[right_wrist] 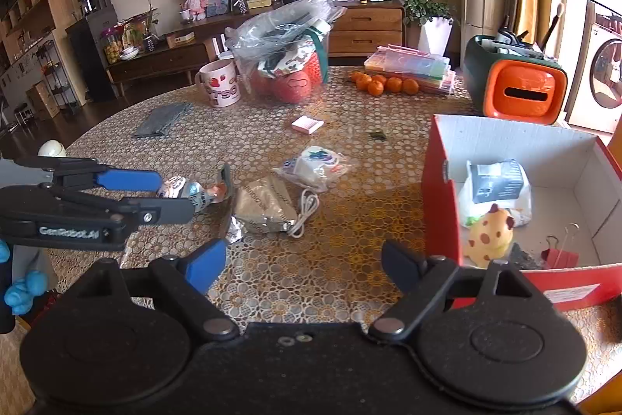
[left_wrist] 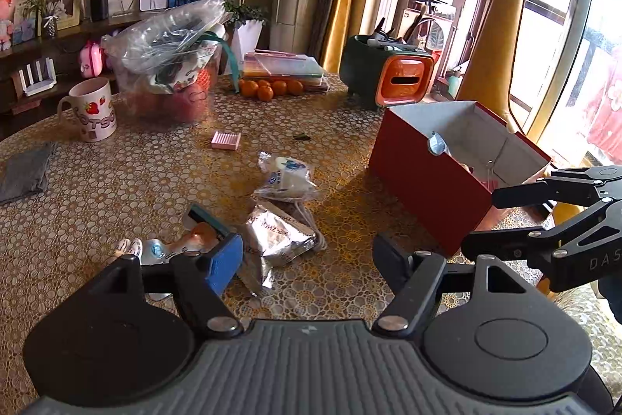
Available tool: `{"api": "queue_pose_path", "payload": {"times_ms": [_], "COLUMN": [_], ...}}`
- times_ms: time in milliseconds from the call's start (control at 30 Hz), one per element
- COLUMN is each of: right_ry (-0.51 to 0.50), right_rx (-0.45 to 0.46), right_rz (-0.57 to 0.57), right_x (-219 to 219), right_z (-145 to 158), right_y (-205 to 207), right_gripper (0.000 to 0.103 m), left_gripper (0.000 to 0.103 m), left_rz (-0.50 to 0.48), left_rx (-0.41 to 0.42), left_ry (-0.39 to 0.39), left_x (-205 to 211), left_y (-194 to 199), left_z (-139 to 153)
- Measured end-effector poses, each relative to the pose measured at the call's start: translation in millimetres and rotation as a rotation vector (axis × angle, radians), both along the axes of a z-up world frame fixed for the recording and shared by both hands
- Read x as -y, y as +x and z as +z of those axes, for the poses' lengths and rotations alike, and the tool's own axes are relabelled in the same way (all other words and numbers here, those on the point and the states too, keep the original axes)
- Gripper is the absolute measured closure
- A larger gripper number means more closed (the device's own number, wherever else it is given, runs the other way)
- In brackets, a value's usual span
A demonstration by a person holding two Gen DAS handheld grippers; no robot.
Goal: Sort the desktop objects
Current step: 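Move both tools back from the box toward the items on the table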
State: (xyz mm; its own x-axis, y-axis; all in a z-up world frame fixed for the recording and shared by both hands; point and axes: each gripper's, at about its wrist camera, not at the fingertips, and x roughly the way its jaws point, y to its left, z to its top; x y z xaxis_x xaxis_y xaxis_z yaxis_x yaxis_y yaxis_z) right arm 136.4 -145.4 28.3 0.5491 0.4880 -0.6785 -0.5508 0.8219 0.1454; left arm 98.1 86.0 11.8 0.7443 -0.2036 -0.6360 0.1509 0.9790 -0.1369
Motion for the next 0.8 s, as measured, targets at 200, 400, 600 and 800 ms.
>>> {"api": "queue_pose_path", "payload": {"times_ms": [200,400,600,800], "right_ry": [-0.016,-0.023,-0.045,-0.054], "right_rx": [-0.004,-0.007,-0.014,-0.026], "right_rz": [0.017,0.029,0.053,0.061], "right_x": [-17,-33,-50,-63], "right_z": [-4,-11,-21,-33], "right_y": [1,3,8,22], "right_gripper": [0.015,0.014,0.013,0.013], "left_gripper": [0.03,0.03,0.03,0.018], "left_rz": [0.05,0.106,0.141,0.185], "left_rx": [-0.006,-0.012,-0.026,-0.057], "left_ry": [0.004,0.007,0.05,0.036], "left_x": [-26,-50,-68,-89], "left_y": [-6,-8,-5,7], "left_z": [-10,-22,-38,-56]}}
